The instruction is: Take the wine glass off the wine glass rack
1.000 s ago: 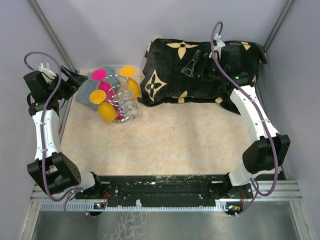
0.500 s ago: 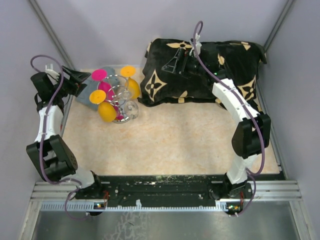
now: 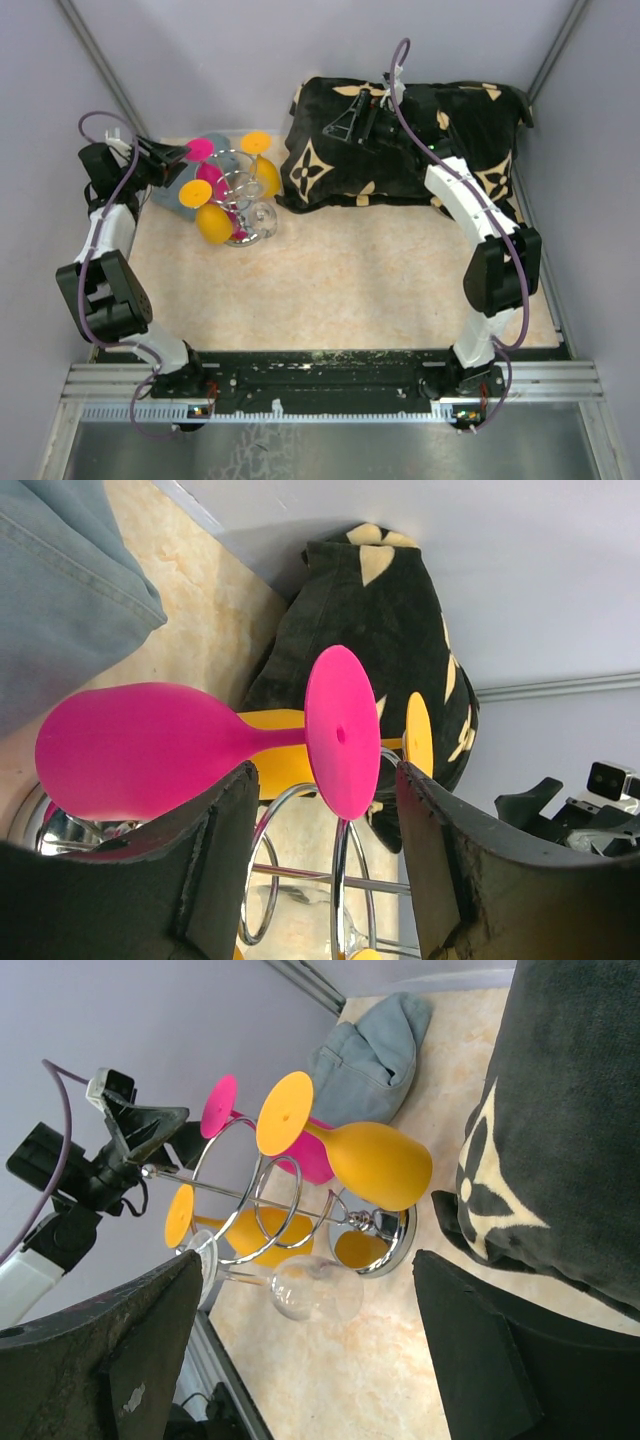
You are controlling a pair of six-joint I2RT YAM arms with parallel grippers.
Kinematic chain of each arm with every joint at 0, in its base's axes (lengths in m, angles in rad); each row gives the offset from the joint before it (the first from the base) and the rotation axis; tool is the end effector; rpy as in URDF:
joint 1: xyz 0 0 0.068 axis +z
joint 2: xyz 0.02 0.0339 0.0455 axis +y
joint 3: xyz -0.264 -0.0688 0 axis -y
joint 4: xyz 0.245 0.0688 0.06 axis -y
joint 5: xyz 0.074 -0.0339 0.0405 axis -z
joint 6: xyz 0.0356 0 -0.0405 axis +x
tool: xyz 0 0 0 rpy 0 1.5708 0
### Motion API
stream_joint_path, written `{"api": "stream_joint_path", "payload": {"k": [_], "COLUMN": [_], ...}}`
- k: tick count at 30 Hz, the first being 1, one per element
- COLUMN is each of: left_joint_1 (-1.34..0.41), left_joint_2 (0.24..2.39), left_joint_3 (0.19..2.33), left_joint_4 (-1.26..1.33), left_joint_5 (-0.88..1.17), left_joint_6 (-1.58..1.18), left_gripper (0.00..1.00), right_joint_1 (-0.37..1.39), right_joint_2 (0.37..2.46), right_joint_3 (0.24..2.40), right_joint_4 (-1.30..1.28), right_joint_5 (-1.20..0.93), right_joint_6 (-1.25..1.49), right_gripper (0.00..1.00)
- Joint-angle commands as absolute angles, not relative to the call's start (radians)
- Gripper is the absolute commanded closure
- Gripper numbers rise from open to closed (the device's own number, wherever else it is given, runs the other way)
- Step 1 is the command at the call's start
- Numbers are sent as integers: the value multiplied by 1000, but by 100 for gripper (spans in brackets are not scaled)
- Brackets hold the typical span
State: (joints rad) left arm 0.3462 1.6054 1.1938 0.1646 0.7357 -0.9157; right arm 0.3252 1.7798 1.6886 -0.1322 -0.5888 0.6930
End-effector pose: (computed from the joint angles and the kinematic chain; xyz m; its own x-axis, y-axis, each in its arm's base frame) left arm 0.3609 0.1048 0.3098 -0.4260 -0.7787 -0.4606 0.0373 0.4936 -0.8689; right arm 0.3966 0.1546 0.3862 -0.6591 0.3384 -0.6716 -0.4651 0.5184 0.7176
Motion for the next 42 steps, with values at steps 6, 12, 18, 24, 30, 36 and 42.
{"api": "stream_joint_path", "payload": {"k": [6, 12, 18, 24, 30, 36, 42], "left_joint_1": [345, 345, 345, 345, 345, 345, 345], "left_joint_2": [1633, 1645, 1650, 1652, 1652, 1644, 1637], "left_joint_3": [1248, 1250, 1242, 1236, 1224, 1200, 1182], "left_joint_4": [221, 238, 250, 263, 271, 297, 316], "left_joint_5": [736, 741, 741, 747, 750, 763, 770], "left_joint_6": [-927, -943, -954, -965, -976, -999, -1019], "left_gripper": [39, 49, 61, 68, 90, 100, 100], "right_joint_1": [330, 330, 330, 330, 329, 330, 330], "right_joint_2": [1748, 1755, 1755, 1758, 1759, 1755, 1749], "right_joint_3": [1697, 1703, 1706, 1709, 1708, 1705, 1696], "right_joint_4": [-75, -75, -82, -81, -86, -97, -97], "right_joint_5": [-591, -591, -594, -594, -592, -589, -588], "right_joint_6": [687, 687, 679, 675, 672, 661, 658], "right_gripper": [14, 14, 14, 14, 15, 15, 15]}}
